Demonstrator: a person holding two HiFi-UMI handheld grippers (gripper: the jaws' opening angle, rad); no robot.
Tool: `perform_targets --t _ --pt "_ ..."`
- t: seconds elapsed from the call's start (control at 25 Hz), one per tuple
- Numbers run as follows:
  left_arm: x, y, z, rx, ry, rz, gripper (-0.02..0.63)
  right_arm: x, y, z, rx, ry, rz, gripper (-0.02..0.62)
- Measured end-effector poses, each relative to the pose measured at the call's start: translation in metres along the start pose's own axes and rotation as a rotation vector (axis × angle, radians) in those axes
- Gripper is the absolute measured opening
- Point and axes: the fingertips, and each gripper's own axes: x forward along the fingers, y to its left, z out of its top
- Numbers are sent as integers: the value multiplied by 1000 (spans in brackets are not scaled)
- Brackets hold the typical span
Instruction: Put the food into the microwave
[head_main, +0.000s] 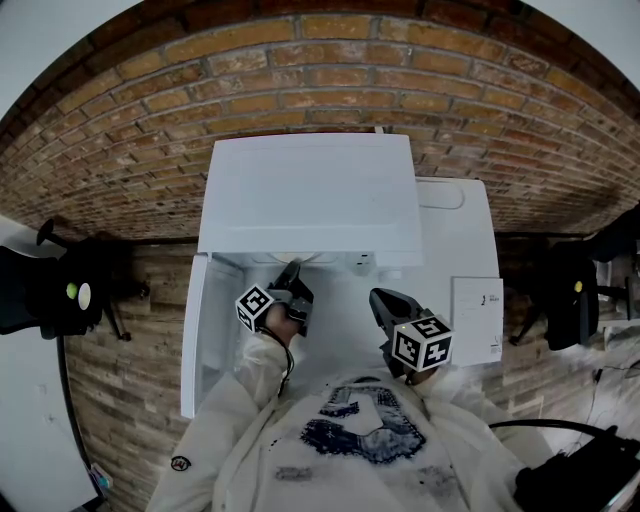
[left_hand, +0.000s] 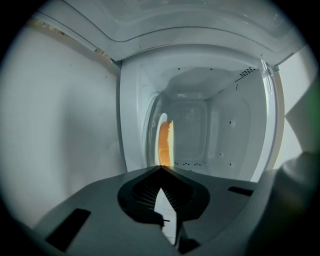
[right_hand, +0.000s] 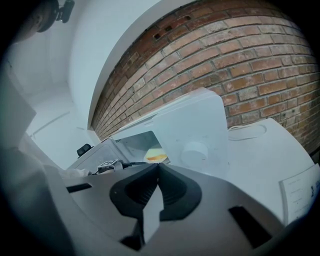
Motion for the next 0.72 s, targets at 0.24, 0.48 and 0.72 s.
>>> perform_targets --t 0.24,0.48,0.72 --pt "7 -2 3 5 2 2 6 0 1 0 0 2 0 14" --pt "11 -4 7 9 1 -3 6 -7 1 -2 -3 1 -14 14" --pt "8 -5 8 5 -3 -13 6 -17 4 -6 -3 -6 -29 14"
